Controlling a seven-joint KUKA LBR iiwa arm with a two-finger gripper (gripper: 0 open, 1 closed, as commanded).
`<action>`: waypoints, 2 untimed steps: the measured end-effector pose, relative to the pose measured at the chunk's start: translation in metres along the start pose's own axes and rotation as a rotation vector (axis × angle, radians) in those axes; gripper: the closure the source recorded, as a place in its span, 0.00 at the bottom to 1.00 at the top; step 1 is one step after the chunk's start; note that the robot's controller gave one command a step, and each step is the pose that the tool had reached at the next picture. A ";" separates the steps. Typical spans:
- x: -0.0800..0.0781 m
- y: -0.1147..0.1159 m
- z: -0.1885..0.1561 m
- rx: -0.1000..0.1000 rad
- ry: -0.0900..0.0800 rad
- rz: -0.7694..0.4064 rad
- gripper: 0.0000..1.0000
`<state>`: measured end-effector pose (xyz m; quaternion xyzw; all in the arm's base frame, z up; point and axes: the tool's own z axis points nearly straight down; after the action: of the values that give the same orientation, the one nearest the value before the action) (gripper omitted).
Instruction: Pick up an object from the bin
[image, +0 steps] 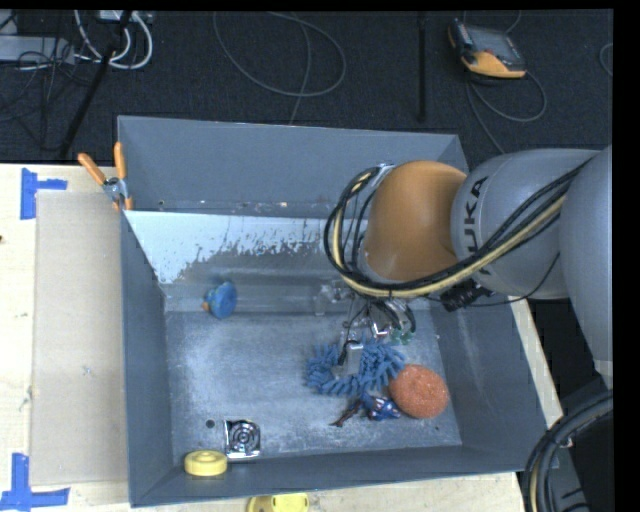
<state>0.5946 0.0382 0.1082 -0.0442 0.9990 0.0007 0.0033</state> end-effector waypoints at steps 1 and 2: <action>-0.022 -0.029 0.035 0.001 0.005 0.099 1.00; -0.022 -0.029 0.035 0.001 0.005 0.099 1.00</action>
Offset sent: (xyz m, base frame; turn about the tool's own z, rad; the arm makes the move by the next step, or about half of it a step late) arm 0.0000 0.0000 0.0000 0.0000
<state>0.6196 0.0116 0.0729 0.0052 1.0000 0.0004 0.0008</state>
